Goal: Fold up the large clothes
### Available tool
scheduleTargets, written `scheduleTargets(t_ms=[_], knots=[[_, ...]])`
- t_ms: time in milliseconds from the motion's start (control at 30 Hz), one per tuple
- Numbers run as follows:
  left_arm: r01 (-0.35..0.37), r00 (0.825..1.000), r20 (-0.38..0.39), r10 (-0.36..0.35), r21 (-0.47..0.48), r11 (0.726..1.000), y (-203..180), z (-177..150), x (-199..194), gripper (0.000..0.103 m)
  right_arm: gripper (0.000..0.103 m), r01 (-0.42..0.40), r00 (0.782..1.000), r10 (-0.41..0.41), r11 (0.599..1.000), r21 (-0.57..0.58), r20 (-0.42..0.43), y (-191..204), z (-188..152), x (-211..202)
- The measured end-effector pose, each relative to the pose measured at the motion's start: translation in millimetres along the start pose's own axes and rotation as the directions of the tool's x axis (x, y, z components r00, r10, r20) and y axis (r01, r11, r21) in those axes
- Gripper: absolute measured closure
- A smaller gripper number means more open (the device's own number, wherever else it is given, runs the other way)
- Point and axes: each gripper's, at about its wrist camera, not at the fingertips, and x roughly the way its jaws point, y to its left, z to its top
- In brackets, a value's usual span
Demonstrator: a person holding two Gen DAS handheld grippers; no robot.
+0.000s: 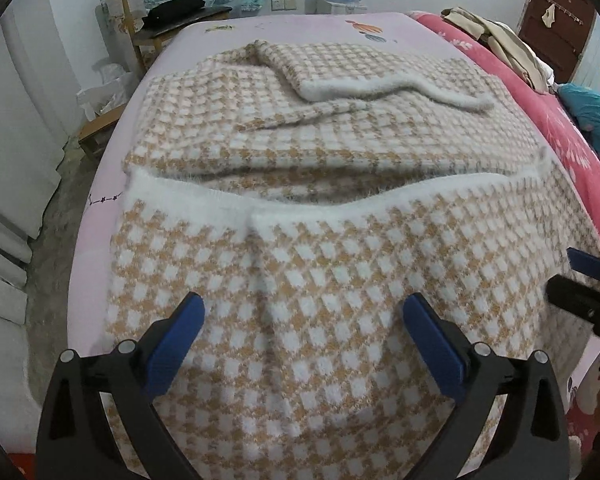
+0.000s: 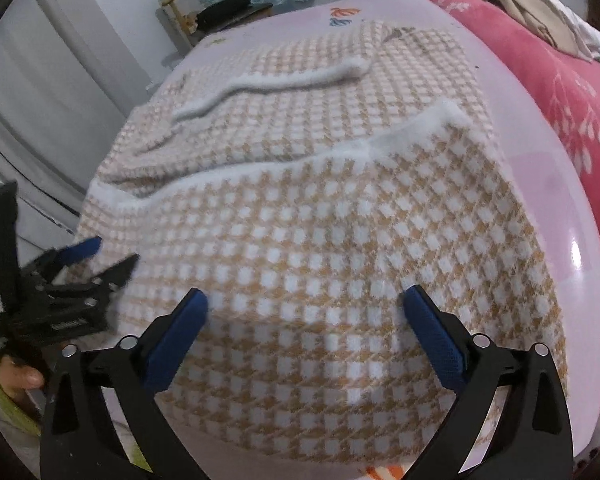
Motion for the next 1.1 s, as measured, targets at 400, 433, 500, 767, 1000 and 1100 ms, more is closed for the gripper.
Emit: scheduleTargets(t_ms=[400,433,500,767,1000,1100], knots=[[0.004,1.0,0.008,-0.004,-0.007,1.0,0,-1,-2,0.004,0.007,0.01,1.0,-0.01,0.998,-0.056,0.009,3,1,9],[0.004,1.0,0.009,-0.004,-0.007,1.0,0,-1,-1,0.004,0.007,0.01,1.0,-0.009,0.998,-0.056,0.01,2,1,9],[0.003,1.0,0.008,-0.003,-0.007,1.0,0,-1,-1,0.004,0.007,0.011,1.0,-0.01,0.998,-0.056,0.012,2,2,9],[0.006,1.0,0.007,-0.006,-0.008,1.0,0,-1,-1,0.004,0.007,0.012,1.0,-0.012,0.999,-0.053,0.01,5,3,11],[0.014,1.0,-0.002,-0.014,-0.013,1.0,1,-1,0,0.004,0.007,0.014,1.0,-0.014,0.999,-0.05,0.011,6,3,12],[0.014,1.0,-0.002,-0.014,-0.012,1.0,1,0,0,0.004,0.007,0.014,1.0,-0.014,0.999,-0.05,0.012,6,3,12]])
